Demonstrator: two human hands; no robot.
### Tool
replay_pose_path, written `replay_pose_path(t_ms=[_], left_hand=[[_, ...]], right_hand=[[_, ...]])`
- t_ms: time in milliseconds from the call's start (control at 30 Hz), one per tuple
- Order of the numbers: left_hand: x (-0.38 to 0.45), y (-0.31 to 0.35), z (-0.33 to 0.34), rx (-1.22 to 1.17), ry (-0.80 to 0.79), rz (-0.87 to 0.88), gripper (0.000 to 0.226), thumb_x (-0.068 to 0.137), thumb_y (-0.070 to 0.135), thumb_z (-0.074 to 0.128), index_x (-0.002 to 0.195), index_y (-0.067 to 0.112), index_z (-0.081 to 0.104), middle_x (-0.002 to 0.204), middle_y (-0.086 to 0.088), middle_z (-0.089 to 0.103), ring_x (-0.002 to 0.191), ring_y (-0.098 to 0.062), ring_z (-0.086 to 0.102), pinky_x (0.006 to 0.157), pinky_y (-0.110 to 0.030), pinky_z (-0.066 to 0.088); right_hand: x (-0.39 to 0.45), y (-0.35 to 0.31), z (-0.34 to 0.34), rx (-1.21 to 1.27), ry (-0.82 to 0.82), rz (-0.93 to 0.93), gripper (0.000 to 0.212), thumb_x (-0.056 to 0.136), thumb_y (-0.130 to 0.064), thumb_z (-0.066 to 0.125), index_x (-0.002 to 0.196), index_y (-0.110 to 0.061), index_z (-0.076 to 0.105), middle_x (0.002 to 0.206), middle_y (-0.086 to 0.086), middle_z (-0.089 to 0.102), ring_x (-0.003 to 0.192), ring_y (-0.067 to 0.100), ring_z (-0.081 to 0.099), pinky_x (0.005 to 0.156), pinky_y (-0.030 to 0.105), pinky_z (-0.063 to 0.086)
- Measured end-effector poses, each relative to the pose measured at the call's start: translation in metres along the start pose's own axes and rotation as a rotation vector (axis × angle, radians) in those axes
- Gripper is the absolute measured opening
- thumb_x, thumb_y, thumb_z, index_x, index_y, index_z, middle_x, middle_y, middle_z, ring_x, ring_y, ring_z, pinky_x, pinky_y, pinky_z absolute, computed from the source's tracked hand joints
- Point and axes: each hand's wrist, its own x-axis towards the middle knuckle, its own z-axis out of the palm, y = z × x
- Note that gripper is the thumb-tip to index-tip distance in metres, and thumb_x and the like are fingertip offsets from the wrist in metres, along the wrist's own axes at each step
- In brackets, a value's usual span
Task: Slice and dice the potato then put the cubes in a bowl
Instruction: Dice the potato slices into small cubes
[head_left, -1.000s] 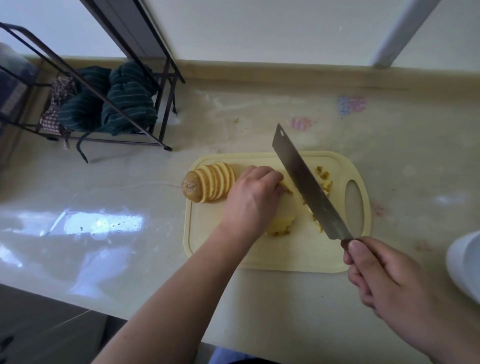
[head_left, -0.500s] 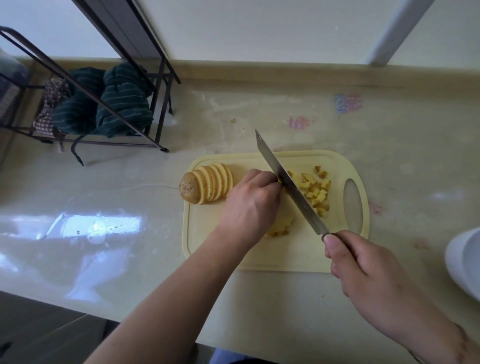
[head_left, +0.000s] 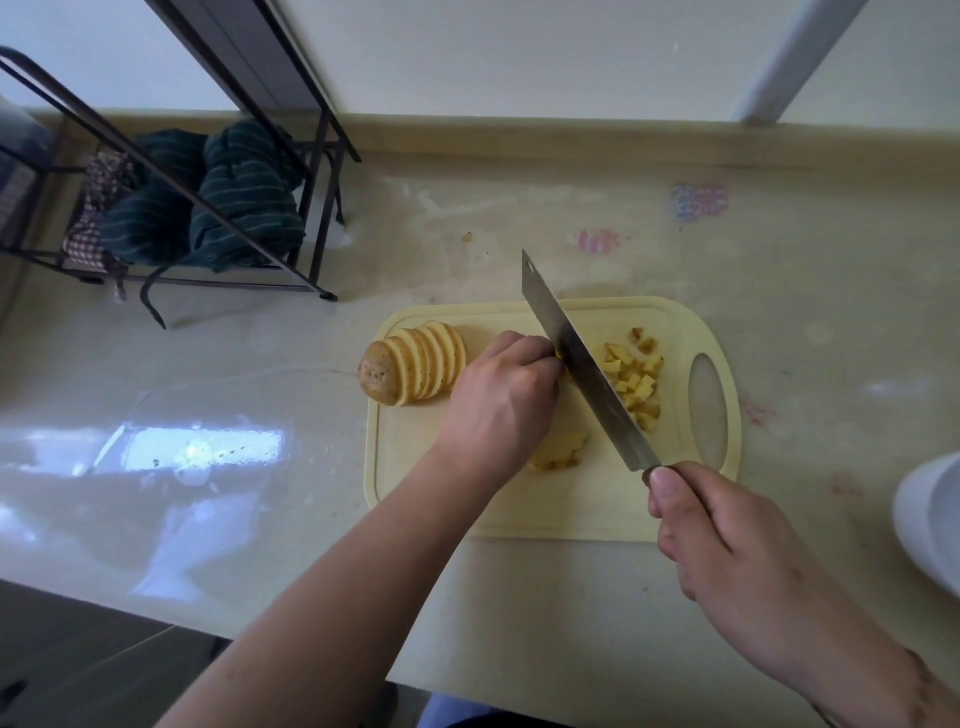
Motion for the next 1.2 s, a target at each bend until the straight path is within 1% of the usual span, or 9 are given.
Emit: replay_pose_path(t_ms=[233, 467, 633, 733, 800, 900, 1000, 1100, 1200], left_hand=[[0.001, 0.001, 0.0, -0.014, 0.01, -0.003, 0.023, 0.087, 0.002, 0.054, 0.075, 0.0, 0.075, 0.083, -0.01, 0.071, 0.076, -0.031, 0.065, 0.058, -0.042, 0.056], [0.002, 0.003, -0.003, -0.021, -0.002, -0.011, 0.031, 0.089, 0.009, 0.049, 0.081, 0.001, 0.078, 0.085, -0.009, 0.073, 0.075, -0.031, 0.065, 0.059, -0.039, 0.056], [0.0, 0.002, -0.009, -0.013, -0.083, 0.021, 0.015, 0.089, 0.0, 0.063, 0.084, 0.0, 0.077, 0.087, -0.012, 0.072, 0.078, -0.032, 0.065, 0.062, -0.042, 0.058], [0.001, -0.001, -0.016, 0.003, -0.149, 0.022, 0.008, 0.085, -0.004, 0.069, 0.085, 0.0, 0.075, 0.09, -0.014, 0.07, 0.081, -0.033, 0.063, 0.062, -0.045, 0.057], [0.005, -0.005, -0.023, 0.02, -0.169, 0.02, 0.014, 0.082, -0.005, 0.071, 0.095, -0.001, 0.075, 0.098, -0.016, 0.071, 0.087, -0.035, 0.064, 0.066, -0.047, 0.058], [0.02, -0.01, -0.028, 0.043, -0.24, 0.125, 0.025, 0.085, -0.001, 0.071, 0.11, 0.002, 0.075, 0.11, -0.015, 0.071, 0.096, -0.036, 0.064, 0.074, -0.046, 0.059], [0.032, -0.011, -0.024, 0.087, -0.342, 0.264, 0.015, 0.088, 0.001, 0.071, 0.101, 0.007, 0.077, 0.101, -0.009, 0.072, 0.09, -0.032, 0.063, 0.071, -0.041, 0.057], [0.033, -0.011, -0.021, 0.095, -0.361, 0.269, 0.009, 0.088, -0.001, 0.071, 0.088, 0.008, 0.074, 0.083, -0.006, 0.067, 0.077, -0.029, 0.058, 0.063, -0.037, 0.051], [0.02, -0.012, -0.021, 0.077, -0.366, 0.23, 0.004, 0.091, 0.005, 0.068, 0.09, 0.005, 0.071, 0.079, -0.008, 0.064, 0.073, -0.029, 0.057, 0.061, -0.038, 0.052]], right_hand=[[0.002, -0.003, -0.001, -0.083, -0.021, -0.031, 0.047, 0.086, -0.059, 0.025, 0.072, -0.022, 0.048, 0.049, -0.002, 0.044, 0.04, 0.009, 0.037, 0.043, 0.029, 0.032], [0.029, -0.009, 0.009, -0.181, 0.015, -0.105, 0.043, 0.091, -0.054, 0.022, 0.076, -0.023, 0.047, 0.057, -0.001, 0.05, 0.055, 0.005, 0.051, 0.049, 0.025, 0.039], [0.024, -0.002, 0.002, 0.066, -0.017, -0.085, 0.046, 0.089, -0.061, 0.027, 0.076, -0.023, 0.05, 0.051, -0.007, 0.044, 0.043, 0.006, 0.036, 0.045, 0.025, 0.031], [0.008, -0.002, -0.012, 0.301, -0.04, -0.017, 0.05, 0.082, -0.067, 0.036, 0.077, -0.02, 0.051, 0.058, 0.001, 0.038, 0.048, 0.019, 0.029, 0.043, 0.025, 0.025], [-0.003, 0.0, -0.022, 0.47, -0.055, 0.038, 0.053, 0.074, -0.071, 0.045, 0.075, -0.018, 0.051, 0.059, 0.003, 0.038, 0.045, 0.019, 0.025, 0.042, 0.02, 0.023], [-0.015, 0.007, -0.033, 0.611, -0.024, 0.098, 0.072, 0.057, -0.083, 0.06, 0.076, -0.014, 0.05, 0.055, 0.004, 0.037, 0.037, 0.013, 0.024, 0.043, 0.015, 0.027], [-0.021, 0.014, -0.036, 0.621, 0.012, 0.137, 0.078, 0.048, -0.086, 0.064, 0.074, -0.014, 0.05, 0.053, 0.004, 0.037, 0.034, 0.013, 0.024, 0.044, 0.016, 0.03], [-0.027, 0.021, -0.033, 0.604, 0.03, 0.143, 0.078, 0.049, -0.087, 0.061, 0.074, -0.014, 0.05, 0.053, 0.006, 0.037, 0.035, 0.013, 0.024, 0.044, 0.015, 0.029], [-0.035, 0.024, -0.026, 0.58, 0.013, 0.146, 0.078, 0.051, -0.087, 0.06, 0.074, -0.014, 0.052, 0.054, 0.007, 0.037, 0.037, 0.013, 0.024, 0.043, 0.015, 0.026]])
